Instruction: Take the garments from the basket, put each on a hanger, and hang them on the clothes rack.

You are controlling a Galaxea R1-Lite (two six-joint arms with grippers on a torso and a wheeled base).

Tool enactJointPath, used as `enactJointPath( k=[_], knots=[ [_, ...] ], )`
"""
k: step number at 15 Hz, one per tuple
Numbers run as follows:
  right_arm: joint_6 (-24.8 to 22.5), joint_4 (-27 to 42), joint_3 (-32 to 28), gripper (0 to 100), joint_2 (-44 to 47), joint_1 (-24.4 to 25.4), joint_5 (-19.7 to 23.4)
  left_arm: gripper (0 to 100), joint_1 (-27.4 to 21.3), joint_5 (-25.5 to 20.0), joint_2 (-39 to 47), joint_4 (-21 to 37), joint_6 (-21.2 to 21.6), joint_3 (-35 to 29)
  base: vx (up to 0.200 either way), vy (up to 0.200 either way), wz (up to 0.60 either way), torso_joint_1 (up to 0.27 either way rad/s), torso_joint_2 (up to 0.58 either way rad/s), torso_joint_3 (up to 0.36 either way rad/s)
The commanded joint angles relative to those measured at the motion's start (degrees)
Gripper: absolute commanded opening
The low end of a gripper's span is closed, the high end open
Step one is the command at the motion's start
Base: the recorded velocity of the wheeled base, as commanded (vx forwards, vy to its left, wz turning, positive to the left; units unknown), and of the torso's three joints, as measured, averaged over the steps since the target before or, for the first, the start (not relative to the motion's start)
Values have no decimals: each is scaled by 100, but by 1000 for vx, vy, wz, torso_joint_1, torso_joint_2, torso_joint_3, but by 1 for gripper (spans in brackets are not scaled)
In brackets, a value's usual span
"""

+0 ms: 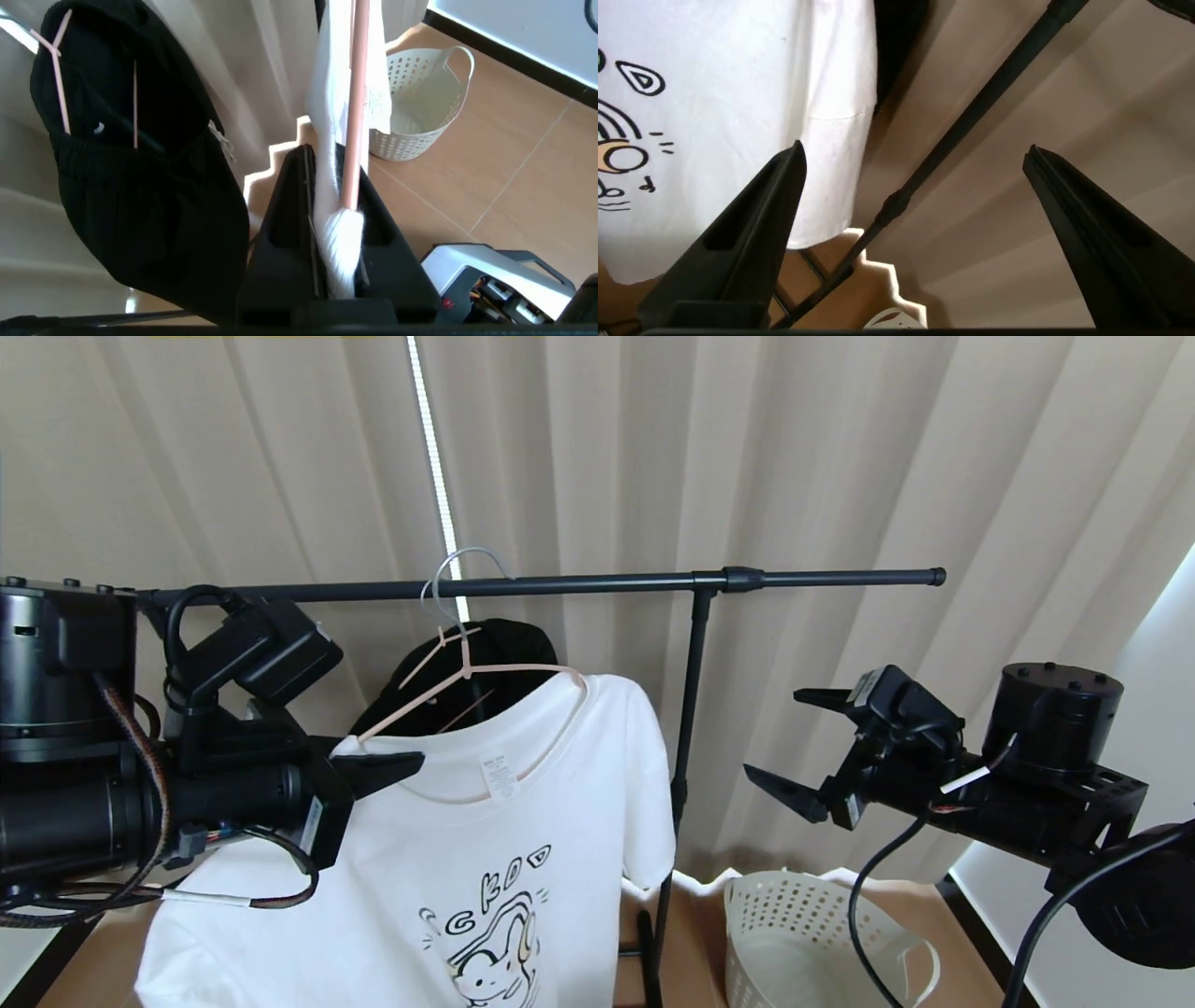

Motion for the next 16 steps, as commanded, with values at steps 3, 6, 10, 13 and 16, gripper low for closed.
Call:
enactJointPath(
  k=[3,6,10,13,16],
  knots=[
    [-7,7,5,100,-199,2,-27,0,1,23,249,1,-12,-14,0,0,0,0,0,0],
    [-7,16,14,100,-252,2,-27,0,1,23,390,-87,-56,-5,0,0,0,0,0,0],
    [-7,16,-4,100,-234,2,-27,0,1,23,917,-720,-408,-31,0,0,0,0,0,0],
    [-7,16,-12,100,-190,2,-27,0,-16,234,1366,-1449,-706,-40,0,0,0,0,0,0],
    [-7,7,-12,100,-173,2,-27,0,-16,480,1620,-1731,-812,-49,0,0,0,0,0,0]
  ],
)
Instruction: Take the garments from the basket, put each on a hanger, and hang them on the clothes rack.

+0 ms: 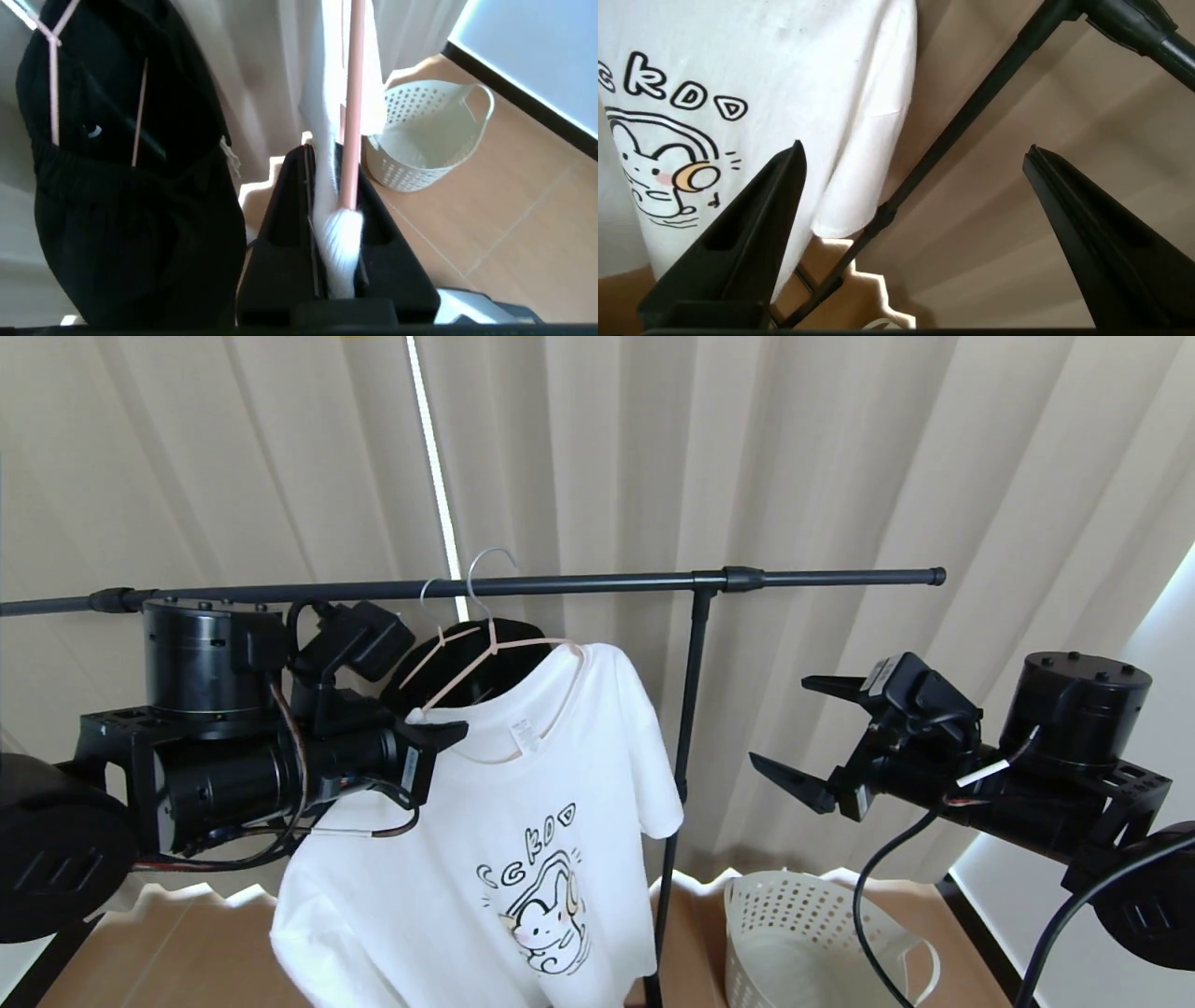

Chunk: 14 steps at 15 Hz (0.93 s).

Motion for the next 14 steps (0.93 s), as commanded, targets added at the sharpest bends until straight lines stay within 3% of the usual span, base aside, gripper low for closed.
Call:
enactJointPath(
  k=[1,14],
  knots=[
    [-4,2,2,100,-17,2,3,0,1,108,378,-227,-23,-21,0,0,0,0,0,0],
    [-4,-6,-6,100,-96,-16,3,0,-70,574,958,-368,-357,-900,0,0,0,0,0,0]
  ],
)
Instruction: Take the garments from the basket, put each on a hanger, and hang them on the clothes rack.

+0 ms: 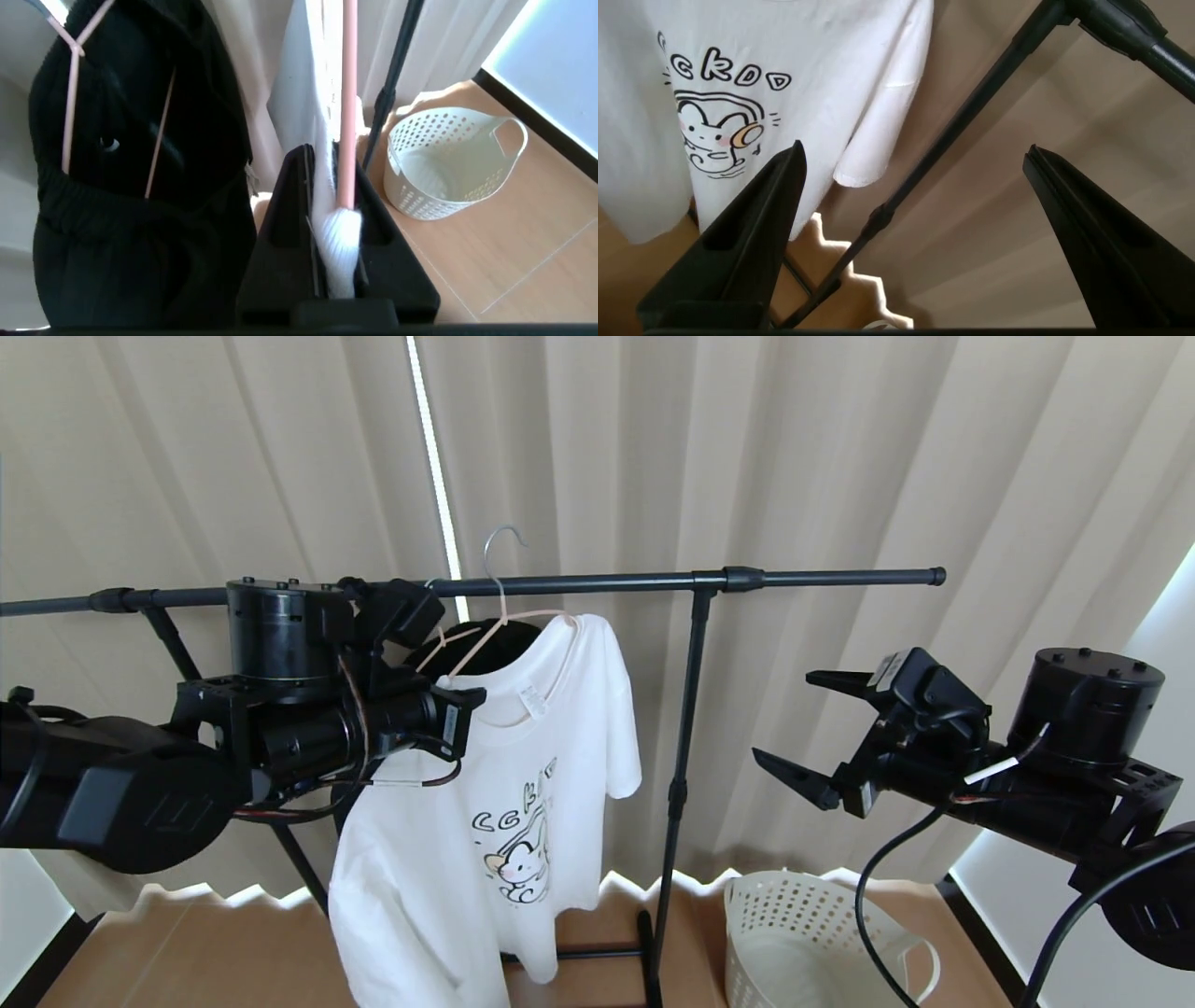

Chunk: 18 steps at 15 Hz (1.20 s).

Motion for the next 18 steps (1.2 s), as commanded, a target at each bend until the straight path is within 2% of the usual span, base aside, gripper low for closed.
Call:
enactJointPath(
  k=[1,8,14,18],
  knots=[
    [-4,-3,-6,100,-11,-14,3,0,-13,64,253,-3,-80,-185,0,0,0,0,0,0],
    [-4,-3,29,100,-2,-14,-5,0,14,64,895,-223,-159,-475,0,0,0,0,0,0],
    [-4,-12,90,100,-11,-5,3,0,40,249,1527,-223,-677,-1345,0,0,0,0,0,0],
    [-4,-12,73,100,-11,-14,3,0,93,249,1976,-223,-686,-1794,0,0,0,0,0,0]
  ],
)
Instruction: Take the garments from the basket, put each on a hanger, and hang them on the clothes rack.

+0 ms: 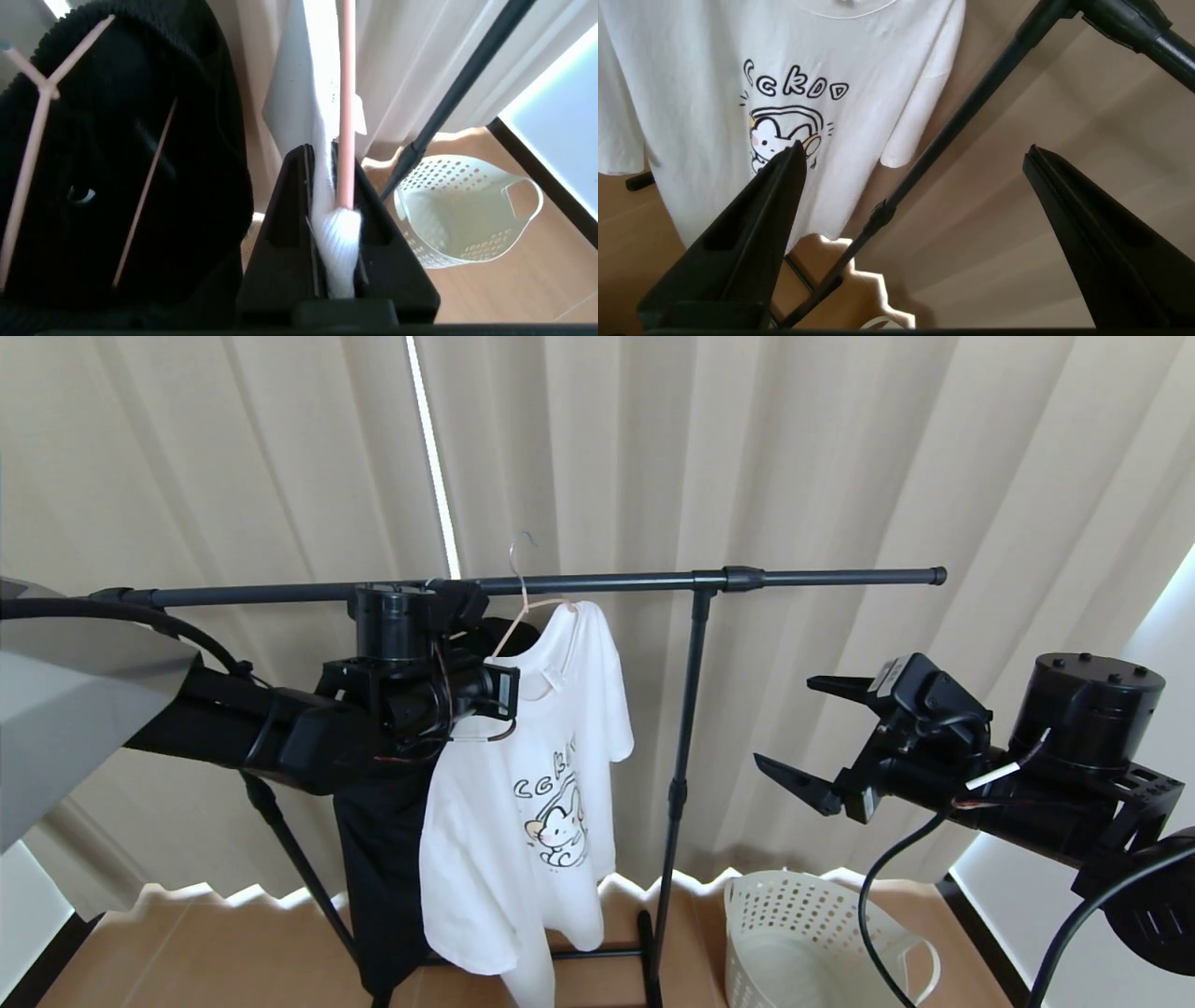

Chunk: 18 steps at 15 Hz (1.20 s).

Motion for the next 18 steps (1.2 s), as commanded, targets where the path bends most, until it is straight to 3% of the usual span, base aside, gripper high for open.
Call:
enactJointPath(
  k=[1,18],
  knots=[
    [-4,-1,-22,100,13,-9,3,0,34,-1,323,-1,2,-199,0,0,0,0,0,0],
    [-4,-1,-127,100,154,-27,21,0,174,-1,824,-133,2,-357,0,0,0,0,0,0]
  ],
)
